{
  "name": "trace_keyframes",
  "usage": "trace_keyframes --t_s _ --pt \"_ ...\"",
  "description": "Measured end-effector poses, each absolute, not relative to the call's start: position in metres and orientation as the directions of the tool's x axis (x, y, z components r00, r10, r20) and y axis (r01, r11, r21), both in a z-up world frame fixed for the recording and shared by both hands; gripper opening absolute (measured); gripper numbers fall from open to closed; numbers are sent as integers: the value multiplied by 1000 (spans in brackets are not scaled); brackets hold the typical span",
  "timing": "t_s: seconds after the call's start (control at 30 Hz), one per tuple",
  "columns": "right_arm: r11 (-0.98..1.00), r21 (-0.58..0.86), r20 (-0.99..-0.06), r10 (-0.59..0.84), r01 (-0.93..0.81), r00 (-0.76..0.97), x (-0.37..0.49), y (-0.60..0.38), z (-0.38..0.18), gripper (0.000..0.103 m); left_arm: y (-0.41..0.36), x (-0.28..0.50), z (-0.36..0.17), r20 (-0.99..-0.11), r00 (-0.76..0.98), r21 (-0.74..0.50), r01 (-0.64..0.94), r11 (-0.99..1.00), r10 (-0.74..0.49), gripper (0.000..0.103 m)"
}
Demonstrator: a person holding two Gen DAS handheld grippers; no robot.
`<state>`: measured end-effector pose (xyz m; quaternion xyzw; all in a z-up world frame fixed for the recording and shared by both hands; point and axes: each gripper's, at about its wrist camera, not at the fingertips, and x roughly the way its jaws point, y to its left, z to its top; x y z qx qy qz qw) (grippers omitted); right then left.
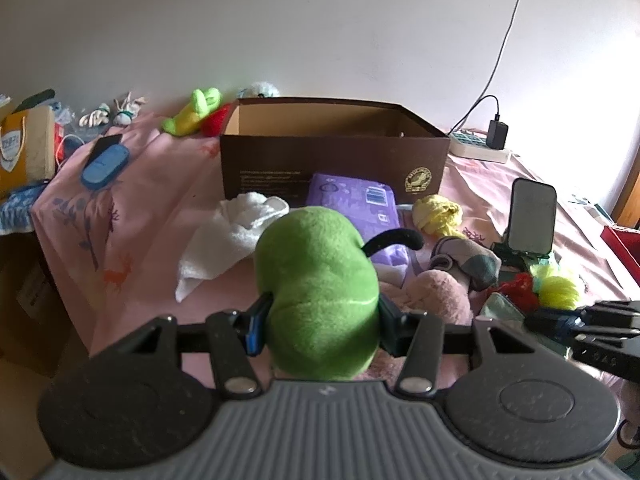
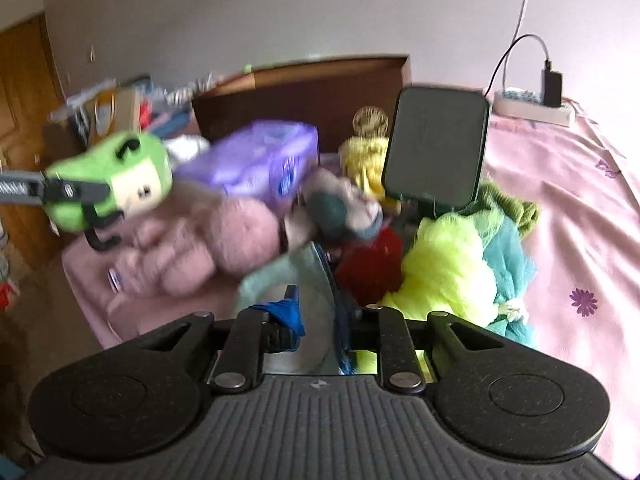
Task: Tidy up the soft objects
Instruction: 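Lift the green plush with the left tool while the right tool carries the bib toward the box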
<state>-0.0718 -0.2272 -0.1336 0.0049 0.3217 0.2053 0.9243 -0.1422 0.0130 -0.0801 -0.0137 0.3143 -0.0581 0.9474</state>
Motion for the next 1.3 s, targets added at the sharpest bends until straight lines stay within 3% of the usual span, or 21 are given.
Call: trace_keyframes --t_s 0.07,0.17,0.23,0.37,0.5,0.6,0.7,0.87,1.17,1.3 --pt "903 135 -603 401 -407 690 -70 -224 -134 8 11 -143 -80 -592 796 -61 108 992 -123 53" --pt "846 217 -599 509 -486 618 -71 -221 -130 8 10 -144 -80 -593 796 -62 111 992 -126 53" --pt "813 199 -615 538 -547 577 -71 -209 -131 9 10 -143 -81 -596 793 -63 113 992 -128 53" --pt "808 18 -644 460 -589 611 -78 -183 -138 10 7 -142 -83 -602 788 -63 114 991 -129 53" --pt "884 63 -606 402 -463 686 -72 -207 -125 12 8 -143 -82 -594 794 -60 116 991 -129 53" --pt "911 112 -651 370 -397 663 -61 -224 -125 13 11 -143 -81 -587 799 -64 115 991 -131 53" --pt "889 94 -702 378 -448 603 -57 -220 -134 16 10 -141 -83 -592 793 -77 118 990 -141 53" --pt "819 84 -678 464 -568 569 -72 -200 -128 19 7 -143 -84 -591 793 -73 130 989 -148 54" --pt "768 -123 -669 404 -629 624 -92 -164 -143 26 5 -142 -85 -596 790 -74 125 989 -144 54" --pt "792 -42 -676 426 -609 601 -81 -172 -143 22 3 -142 -84 -593 792 -71 128 989 -145 54"
